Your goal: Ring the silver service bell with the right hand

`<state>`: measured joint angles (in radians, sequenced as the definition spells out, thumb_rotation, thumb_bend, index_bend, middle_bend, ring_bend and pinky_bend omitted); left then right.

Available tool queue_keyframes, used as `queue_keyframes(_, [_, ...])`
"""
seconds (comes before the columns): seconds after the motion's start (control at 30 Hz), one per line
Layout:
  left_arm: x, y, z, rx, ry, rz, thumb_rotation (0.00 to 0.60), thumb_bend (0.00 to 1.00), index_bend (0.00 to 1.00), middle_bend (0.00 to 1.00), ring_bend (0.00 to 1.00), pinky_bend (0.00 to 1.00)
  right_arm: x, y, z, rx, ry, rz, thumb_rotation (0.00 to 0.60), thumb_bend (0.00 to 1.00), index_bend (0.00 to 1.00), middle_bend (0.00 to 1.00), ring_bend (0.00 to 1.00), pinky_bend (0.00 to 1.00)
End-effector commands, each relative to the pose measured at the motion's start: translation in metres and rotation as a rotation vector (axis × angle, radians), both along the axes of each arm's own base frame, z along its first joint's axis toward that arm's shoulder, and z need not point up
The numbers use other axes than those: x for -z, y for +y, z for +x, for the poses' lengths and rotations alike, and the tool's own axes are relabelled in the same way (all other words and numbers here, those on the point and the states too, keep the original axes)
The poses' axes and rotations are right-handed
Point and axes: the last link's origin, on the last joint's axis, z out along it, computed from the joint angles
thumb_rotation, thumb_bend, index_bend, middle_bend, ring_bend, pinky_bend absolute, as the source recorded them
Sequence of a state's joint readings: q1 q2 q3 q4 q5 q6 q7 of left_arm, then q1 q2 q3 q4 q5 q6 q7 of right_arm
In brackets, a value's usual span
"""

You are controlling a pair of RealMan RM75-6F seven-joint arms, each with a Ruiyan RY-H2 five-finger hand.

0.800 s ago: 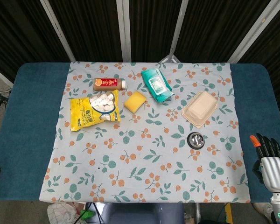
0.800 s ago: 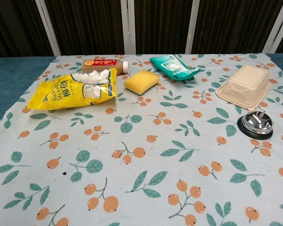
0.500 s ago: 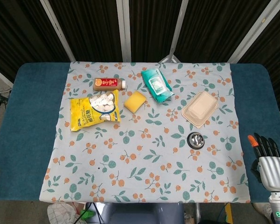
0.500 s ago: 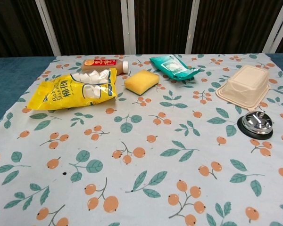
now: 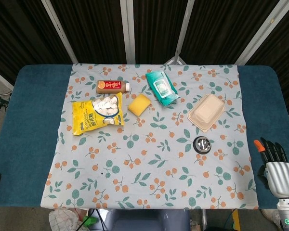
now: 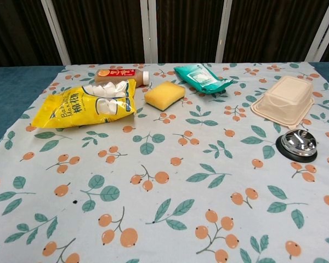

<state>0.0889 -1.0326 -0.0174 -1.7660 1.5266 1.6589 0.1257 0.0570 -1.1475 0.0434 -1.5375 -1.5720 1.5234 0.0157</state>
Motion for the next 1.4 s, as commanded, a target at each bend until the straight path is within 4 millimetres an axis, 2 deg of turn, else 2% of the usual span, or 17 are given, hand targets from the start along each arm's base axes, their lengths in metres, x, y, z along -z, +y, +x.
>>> queue_keyframes(0.03, [0.0, -0.001, -0.001, -0.01, 0.002, -0.004, 0.6, 0.47, 0.04, 0.0, 0.0, 0.07, 0.005, 0.0, 0.002, -0.014, -0.003, 0.019, 0.6, 0.98, 0.1, 0.0, 0.0, 0.0])
queue_keyframes(0.33, [-0.001, 0.0, -0.003, -0.024, -0.005, 0.004, 0.6, 0.47, 0.04, 0.0, 0.0, 0.07, 0.029, -0.013, 0.02, -0.082, -0.026, 0.112, 0.6, 0.98, 0.1, 0.0, 0.0, 0.0])
queue_keyframes(0.63, [0.001, 0.005, -0.004, -0.029, -0.003, -0.005, 0.6, 0.47, 0.04, 0.0, 0.0, 0.07, 0.053, -0.059, 0.049, -0.153, -0.063, 0.127, 0.6, 0.98, 0.1, 0.0, 0.0, 0.0])
queue_keyframes(0.9, [0.0, 0.005, -0.005, -0.036, -0.001, 0.002, 0.6, 0.47, 0.04, 0.0, 0.0, 0.07, 0.091, -0.096, 0.073, -0.168, -0.071, 0.202, 0.6, 0.98, 0.11, 0.0, 0.0, 0.0])
queue_keyframes(1.2, [-0.003, 0.005, -0.008, -0.051, -0.001, 0.014, 0.6, 0.47, 0.04, 0.0, 0.0, 0.07, 0.13, -0.122, 0.074, -0.137, -0.095, 0.234, 0.6, 0.98, 0.12, 0.0, 0.0, 0.0])
queue_keyframes(1.4, [-0.005, 0.005, -0.009, -0.06, 0.005, 0.023, 0.6, 0.47, 0.04, 0.0, 0.0, 0.07, 0.15, -0.133, 0.072, -0.142, -0.111, 0.245, 0.6, 0.98, 0.12, 0.0, 0.0, 0.0])
